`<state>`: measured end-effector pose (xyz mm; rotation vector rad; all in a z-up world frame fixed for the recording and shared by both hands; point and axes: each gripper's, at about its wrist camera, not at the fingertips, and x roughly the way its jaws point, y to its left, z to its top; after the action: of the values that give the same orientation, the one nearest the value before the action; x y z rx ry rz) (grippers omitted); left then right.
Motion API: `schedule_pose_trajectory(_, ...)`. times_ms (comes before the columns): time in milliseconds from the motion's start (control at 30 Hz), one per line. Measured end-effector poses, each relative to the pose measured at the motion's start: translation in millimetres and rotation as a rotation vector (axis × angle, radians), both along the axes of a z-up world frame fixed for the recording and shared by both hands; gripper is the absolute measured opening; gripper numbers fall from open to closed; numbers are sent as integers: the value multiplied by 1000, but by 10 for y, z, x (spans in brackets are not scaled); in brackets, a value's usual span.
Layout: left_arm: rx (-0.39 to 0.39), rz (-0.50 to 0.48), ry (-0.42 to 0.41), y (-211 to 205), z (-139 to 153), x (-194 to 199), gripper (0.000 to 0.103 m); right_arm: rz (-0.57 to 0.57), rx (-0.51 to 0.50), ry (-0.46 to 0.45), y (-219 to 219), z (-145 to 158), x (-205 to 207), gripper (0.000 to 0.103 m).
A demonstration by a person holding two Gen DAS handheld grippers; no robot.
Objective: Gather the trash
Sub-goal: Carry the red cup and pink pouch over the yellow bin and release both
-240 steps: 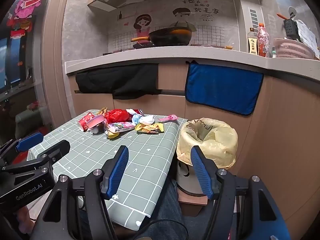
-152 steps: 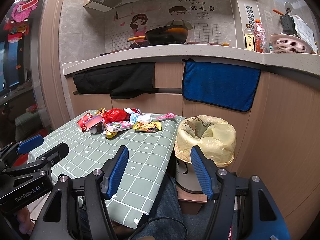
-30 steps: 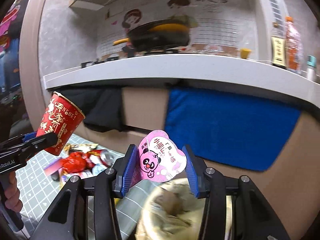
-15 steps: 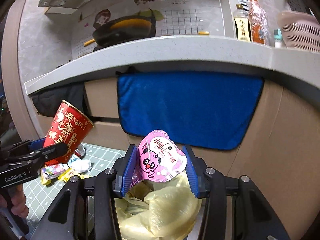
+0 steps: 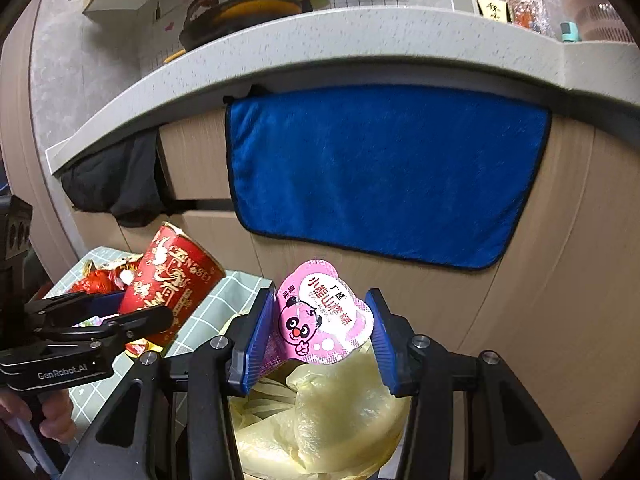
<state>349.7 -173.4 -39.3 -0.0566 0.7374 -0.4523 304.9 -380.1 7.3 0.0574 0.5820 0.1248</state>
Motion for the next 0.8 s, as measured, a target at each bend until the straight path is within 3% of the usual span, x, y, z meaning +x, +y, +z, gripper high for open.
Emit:
schedule_pose_trajectory(500,-8,-34,107,-93,-352,307,55,8,25,97,-55,-405,238,44)
schedule_pose_trajectory(667,-41,-83,131,-107,-429,404,56,0,34,128,-76,-504,311,44)
schedule_pose_trajectory(800,-78,-163,222,-103,-525,535,61,14,101,180,-144,-628,385,45)
